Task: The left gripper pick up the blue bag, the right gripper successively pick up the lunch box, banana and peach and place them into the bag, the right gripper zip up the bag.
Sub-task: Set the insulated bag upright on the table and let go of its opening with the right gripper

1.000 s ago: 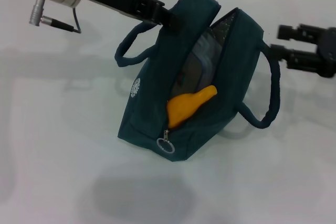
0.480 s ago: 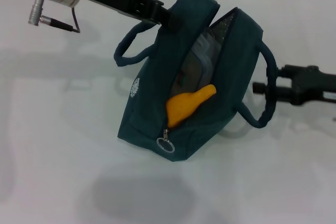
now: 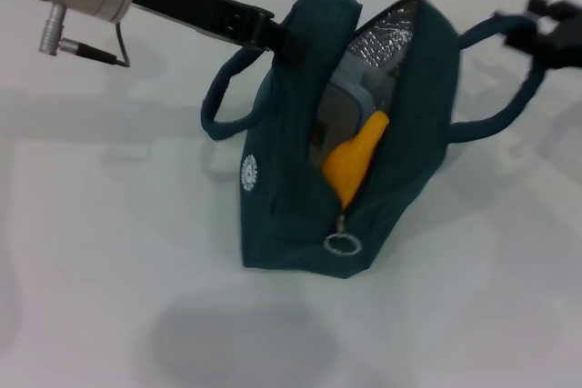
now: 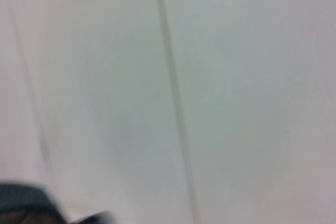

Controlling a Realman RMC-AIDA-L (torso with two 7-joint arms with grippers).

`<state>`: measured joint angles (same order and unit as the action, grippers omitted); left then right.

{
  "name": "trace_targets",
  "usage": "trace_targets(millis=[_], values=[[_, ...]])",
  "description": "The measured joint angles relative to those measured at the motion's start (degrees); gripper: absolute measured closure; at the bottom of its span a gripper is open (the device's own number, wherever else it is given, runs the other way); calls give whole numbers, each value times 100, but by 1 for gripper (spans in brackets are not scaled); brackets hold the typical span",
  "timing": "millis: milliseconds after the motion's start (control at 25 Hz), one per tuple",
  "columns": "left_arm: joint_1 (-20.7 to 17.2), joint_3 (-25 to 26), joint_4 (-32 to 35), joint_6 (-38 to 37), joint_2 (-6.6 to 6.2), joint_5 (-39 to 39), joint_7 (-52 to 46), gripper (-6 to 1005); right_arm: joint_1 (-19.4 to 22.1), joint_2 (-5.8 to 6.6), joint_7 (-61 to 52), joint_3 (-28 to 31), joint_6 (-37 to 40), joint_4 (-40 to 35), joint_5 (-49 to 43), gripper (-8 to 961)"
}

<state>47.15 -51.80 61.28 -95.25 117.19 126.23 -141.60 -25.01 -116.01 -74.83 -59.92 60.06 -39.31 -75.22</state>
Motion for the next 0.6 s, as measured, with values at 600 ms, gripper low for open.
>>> trace_targets(millis=[600], values=[[-207,65,155,-281,-155,-398,-259,928,1346,62,-476,-169,480,-3090,480,258]])
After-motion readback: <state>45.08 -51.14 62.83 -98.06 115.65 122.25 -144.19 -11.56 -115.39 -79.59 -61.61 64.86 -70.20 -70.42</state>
